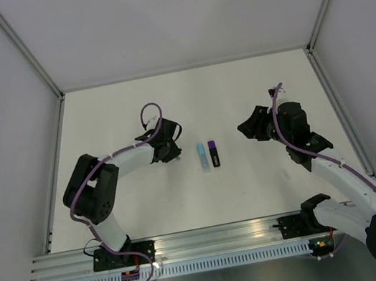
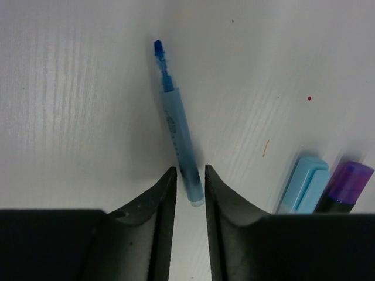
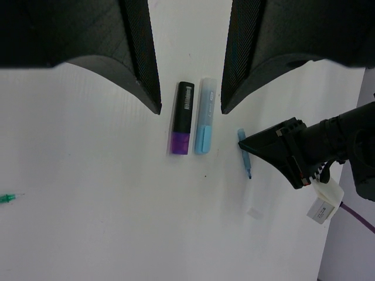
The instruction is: Insert the pens into the pen caps
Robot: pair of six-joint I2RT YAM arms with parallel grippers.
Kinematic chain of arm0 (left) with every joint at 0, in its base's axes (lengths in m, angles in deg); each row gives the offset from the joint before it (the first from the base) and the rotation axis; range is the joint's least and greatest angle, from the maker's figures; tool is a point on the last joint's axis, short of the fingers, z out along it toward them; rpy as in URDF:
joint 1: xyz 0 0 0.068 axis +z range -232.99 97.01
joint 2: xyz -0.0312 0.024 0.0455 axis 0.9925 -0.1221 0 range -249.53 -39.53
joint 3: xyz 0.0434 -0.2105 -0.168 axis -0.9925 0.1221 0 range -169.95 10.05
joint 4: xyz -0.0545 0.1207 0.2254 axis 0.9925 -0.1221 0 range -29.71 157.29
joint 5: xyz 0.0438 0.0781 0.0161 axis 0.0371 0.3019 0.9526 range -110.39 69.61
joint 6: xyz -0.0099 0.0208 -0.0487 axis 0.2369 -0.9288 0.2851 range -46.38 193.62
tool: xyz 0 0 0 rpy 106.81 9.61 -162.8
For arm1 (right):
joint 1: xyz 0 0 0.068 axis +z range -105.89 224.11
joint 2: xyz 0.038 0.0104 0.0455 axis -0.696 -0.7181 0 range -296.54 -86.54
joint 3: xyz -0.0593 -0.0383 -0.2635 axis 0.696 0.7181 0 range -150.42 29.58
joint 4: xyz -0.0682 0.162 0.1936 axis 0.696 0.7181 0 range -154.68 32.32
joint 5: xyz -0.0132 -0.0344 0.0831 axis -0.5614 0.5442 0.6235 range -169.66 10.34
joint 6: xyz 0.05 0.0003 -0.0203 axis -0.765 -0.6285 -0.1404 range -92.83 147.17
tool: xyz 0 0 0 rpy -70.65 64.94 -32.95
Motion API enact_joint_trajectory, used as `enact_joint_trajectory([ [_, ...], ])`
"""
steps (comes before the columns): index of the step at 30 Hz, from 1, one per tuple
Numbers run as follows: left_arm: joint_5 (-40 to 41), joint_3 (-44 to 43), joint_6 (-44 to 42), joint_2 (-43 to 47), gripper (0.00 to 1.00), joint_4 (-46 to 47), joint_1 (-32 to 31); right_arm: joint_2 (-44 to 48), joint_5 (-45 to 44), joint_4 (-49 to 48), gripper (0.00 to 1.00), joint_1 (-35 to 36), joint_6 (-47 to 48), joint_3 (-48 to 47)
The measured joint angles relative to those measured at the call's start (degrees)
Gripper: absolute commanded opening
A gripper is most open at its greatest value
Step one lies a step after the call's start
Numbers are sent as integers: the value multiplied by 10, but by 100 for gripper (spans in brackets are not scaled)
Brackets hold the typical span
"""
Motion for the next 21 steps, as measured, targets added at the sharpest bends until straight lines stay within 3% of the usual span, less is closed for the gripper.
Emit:
enact_joint_trajectory([
  [5,3,-44,-10,-33,39,-17,-1,35,-9,-1,51,0,1,4],
  [11,8,-71,-16,-56,21,-32,-1,55,-16,-1,51,0,1,5],
  [12,9,-73,-19,-58,12,-35,0,56,-16,-1,51,0,1,5],
  [14,8,-75,-23,-58,4,-37,0,58,-16,-1,51,0,2,5],
  [21,-5,-41,-52,-36,2,5,0,64,-6,-10,53,0,2,14],
])
